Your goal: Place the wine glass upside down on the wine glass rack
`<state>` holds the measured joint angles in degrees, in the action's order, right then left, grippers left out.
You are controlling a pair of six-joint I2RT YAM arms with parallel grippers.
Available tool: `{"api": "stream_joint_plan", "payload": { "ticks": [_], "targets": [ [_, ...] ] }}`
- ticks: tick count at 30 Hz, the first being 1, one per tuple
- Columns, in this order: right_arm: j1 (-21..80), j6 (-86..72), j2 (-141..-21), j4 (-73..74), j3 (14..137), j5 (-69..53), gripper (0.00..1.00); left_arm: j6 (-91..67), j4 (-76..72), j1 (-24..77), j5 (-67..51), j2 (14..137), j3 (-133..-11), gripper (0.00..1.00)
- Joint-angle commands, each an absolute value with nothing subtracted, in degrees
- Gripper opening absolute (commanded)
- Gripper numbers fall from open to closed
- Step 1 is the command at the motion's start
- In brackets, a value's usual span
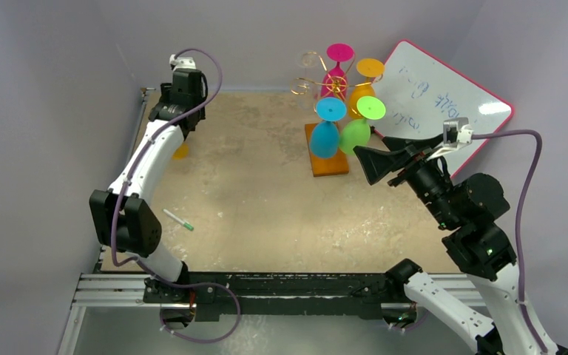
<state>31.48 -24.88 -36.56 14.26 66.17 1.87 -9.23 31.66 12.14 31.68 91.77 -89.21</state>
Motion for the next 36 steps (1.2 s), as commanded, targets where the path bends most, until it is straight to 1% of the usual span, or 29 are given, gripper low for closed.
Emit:
{"api": "stream_joint_plan", "payload": {
  "ticks": [1,2,3,4,5,10,16,19,23,25,29,32,35,36],
  "targets": [
    [31.6,-23.3,-35.8,11.9,66.9,1.5,1.00,-7.0,31.9,9.5,32.8,93.2,-92.7,0.54],
    [31.6,-23.4,-35.8,11.9,66.8,1.5,1.00,-6.8,31.6,8.9,32.6,93.5,-92.6,0.50],
    [31.6,-23.3,-35.6,11.8,66.7,1.5,1.00,-6.5,30.9,8.3,32.3,93.7,-92.3,0.43],
    [31.6,-23.1,-35.5,11.7,66.6,1.5,1.00,-5.8,29.9,8.0,32.3,94.0,-91.5,0.38],
    [31.6,-23.0,-35.4,11.7,66.5,1.5,1.00,-5.2,29.2,7.9,32.4,94.3,-91.0,0.38],
    [31.6,-22.8,-35.5,11.9,67.2,1.8,1.00,-4.0,27.8,6.1,32.8,97.4,-91.2,0.40],
    [31.6,-22.8,-35.7,12.3,67.7,1.8,1.00,-3.0,26.4,3.9,30.6,102.0,-91.5,0.39],
    [31.6,-23.0,-35.9,12.4,67.6,2.4,1.00,-2.8,26.7,3.1,27.5,104.1,-92.1,0.37],
    [31.6,-23.0,-36.9,12.4,67.7,2.6,1.00,-2.3,27.3,3.1,26.7,105.3,-93.3,0.32],
    [31.6,-23.0,-37.4,12.3,67.8,2.4,1.00,-2.3,27.2,3.0,26.7,105.4,-93.1,0.27],
    [31.6,-23.3,-37.5,12.0,67.5,2.5,1.00,-2.4,28.3,3.1,25.7,105.2,-93.2,0.14],
    [31.6,-23.3,-37.5,11.6,67.0,2.4,1.00,-3.7,28.3,3.1,24.0,104.2,-93.2,0.10],
    [31.6,-23.4,-37.8,10.8,66.2,4.8,1.00,-4.7,28.9,3.1,21.6,103.5,-93.9,0.00],
    [31.6,-23.3,-38.0,10.7,65.9,5.4,1.00,-5.1,29.6,3.1,20.8,103.3,-94.2,0.00]
  ]
}}
